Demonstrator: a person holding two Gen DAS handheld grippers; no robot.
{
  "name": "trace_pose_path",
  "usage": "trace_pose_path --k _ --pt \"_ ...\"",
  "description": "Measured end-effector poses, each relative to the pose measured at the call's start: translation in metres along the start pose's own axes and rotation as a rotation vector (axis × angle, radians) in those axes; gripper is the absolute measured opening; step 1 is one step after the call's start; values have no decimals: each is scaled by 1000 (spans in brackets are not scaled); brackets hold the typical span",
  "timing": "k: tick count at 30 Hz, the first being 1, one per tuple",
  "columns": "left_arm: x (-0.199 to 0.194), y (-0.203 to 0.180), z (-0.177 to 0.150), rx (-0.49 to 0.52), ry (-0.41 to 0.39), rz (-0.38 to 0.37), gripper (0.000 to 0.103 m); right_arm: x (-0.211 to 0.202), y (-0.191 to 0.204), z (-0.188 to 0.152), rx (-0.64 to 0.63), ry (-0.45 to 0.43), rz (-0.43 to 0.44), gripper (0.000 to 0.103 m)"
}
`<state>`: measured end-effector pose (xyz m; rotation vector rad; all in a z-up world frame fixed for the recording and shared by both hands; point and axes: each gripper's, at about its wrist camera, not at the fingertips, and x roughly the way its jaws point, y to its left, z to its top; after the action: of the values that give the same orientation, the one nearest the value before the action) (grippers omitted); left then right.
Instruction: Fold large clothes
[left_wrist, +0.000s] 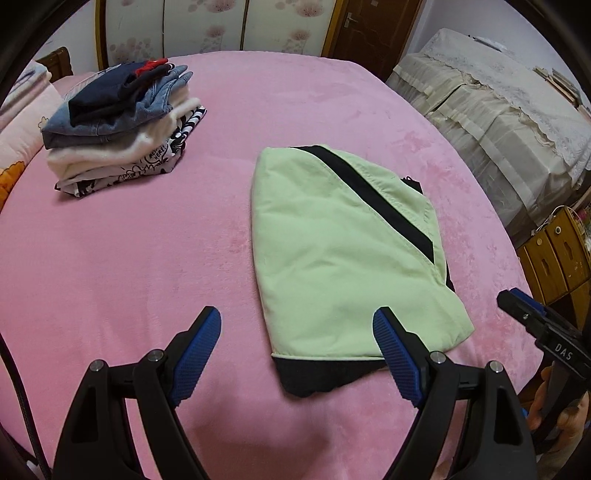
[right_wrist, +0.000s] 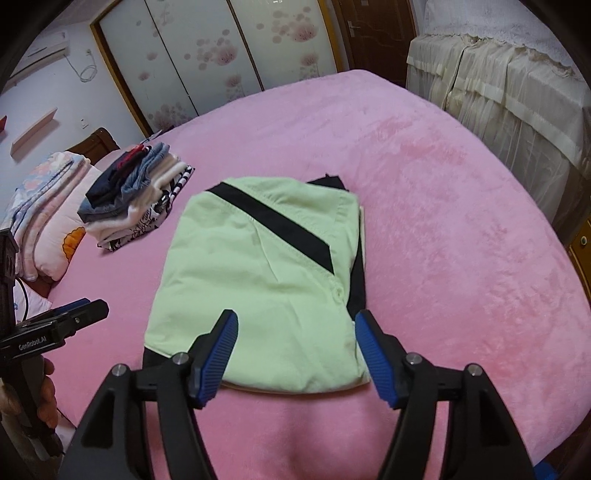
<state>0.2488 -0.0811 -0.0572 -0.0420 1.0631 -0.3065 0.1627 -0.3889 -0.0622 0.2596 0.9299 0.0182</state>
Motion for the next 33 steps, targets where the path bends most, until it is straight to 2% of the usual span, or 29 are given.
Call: trace_pose_path --k 5,7,8,10,11,14,19,25,29,33 --pt "1 4 4 -21 7 -39 83 -6 -11 4 21 0 -3 67" --pt "8 9 4 -57 17 -26 89 -2 -17 5 27 2 -17 67" --pt "15 13 3 -81 24 -41 90 2 -18 4 28 8 -25 67" --pt "31 22 1 -120 49 -141 90 16 -25 2 35 42 -17 67" --pt "40 24 -1 -132 70 -162 90 22 -28 1 42 55 -13 67" --pt "67 29 -3 -132 119 -188 90 46 -41 -4 71 101 9 67" --pt "101 38 -1 -165 142 -260 90 82 -64 -1 126 135 58 67" --pt "137 40 7 -167 166 -327 90 123 -81 11 181 181 158 67" --pt "160 42 12 -208 192 -399 90 155 -82 16 182 220 255 67" --pt "178 42 17 -226 220 -451 91 178 -85 21 210 218 345 63"
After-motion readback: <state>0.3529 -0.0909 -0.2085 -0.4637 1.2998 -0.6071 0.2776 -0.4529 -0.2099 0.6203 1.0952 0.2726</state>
